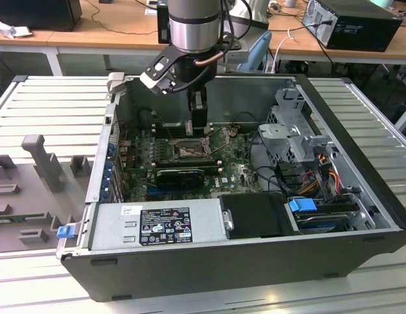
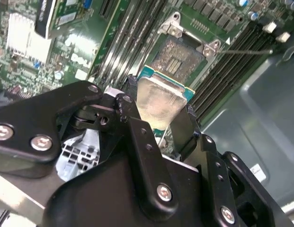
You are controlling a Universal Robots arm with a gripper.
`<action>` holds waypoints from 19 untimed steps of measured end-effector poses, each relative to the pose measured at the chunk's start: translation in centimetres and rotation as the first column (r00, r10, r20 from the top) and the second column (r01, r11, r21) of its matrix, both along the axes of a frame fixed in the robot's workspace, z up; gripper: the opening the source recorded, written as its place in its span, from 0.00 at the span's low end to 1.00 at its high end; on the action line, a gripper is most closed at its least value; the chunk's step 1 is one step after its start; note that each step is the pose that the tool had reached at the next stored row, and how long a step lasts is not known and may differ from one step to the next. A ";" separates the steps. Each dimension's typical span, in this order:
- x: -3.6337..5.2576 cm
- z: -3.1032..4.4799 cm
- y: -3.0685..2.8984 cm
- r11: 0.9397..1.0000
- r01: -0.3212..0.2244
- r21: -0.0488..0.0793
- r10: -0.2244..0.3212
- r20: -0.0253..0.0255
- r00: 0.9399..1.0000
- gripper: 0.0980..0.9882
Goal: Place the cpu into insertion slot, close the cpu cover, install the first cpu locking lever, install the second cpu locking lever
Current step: 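Place the cpu into insertion slot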
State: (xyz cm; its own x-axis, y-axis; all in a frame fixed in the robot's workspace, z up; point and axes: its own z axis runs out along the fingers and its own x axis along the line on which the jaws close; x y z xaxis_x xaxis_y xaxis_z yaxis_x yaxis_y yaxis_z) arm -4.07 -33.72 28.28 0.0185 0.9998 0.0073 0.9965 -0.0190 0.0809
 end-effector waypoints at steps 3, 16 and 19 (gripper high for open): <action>-0.45 -0.82 0.09 1.000 0.000 0.000 0.000 0.000 1.000 0.48; -0.65 -4.11 0.95 1.000 -0.010 0.000 0.010 0.000 1.000 0.48; -0.83 -4.87 1.43 1.000 -0.010 0.000 0.010 0.000 1.000 0.48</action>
State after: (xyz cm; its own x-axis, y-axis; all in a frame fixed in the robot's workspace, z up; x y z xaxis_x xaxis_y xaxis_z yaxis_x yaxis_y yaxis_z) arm -4.90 -32.29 23.41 0.0080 0.9999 0.0071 0.9967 -0.0085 0.0808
